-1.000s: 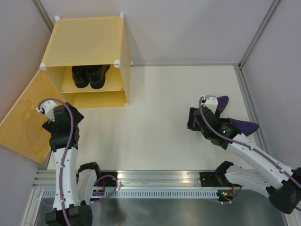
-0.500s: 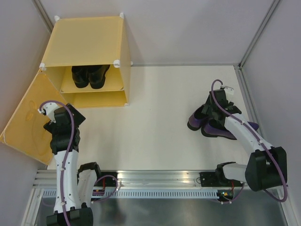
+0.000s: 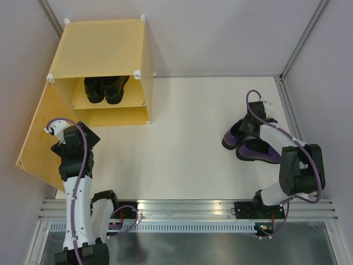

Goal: Place and organize the shoes in the shoe cabinet

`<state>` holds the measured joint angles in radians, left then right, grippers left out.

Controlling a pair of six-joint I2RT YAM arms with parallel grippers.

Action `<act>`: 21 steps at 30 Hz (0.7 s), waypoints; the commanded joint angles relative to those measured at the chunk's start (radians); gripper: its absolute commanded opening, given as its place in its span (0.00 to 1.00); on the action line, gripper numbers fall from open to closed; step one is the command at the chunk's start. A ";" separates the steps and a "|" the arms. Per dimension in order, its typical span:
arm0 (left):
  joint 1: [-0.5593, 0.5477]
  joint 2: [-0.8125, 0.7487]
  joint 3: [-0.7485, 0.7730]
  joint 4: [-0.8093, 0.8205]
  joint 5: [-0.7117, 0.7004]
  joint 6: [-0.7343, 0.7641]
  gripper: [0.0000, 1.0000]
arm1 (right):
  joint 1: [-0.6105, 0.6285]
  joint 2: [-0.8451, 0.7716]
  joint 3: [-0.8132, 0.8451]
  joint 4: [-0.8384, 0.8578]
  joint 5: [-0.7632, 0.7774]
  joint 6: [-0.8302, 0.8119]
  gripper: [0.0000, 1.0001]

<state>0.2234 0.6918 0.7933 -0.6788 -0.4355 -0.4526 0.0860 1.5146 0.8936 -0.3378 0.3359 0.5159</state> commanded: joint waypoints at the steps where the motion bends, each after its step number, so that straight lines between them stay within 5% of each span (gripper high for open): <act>1: 0.007 -0.008 -0.003 0.031 -0.016 0.034 1.00 | -0.015 0.027 0.025 0.078 -0.003 -0.017 0.57; 3: 0.007 -0.006 -0.003 0.030 -0.016 0.035 1.00 | -0.015 0.036 0.025 0.085 -0.031 -0.031 0.50; 10: 0.011 -0.005 -0.005 0.028 -0.025 0.034 1.00 | 0.029 -0.002 0.007 0.092 -0.097 -0.060 0.02; 21: 0.028 -0.008 -0.006 0.028 -0.029 0.034 1.00 | 0.386 -0.145 -0.038 0.019 -0.106 -0.039 0.01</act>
<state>0.2413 0.6918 0.7914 -0.6788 -0.4438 -0.4519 0.4068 1.4376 0.8444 -0.3401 0.2516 0.4557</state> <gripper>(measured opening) 0.995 0.030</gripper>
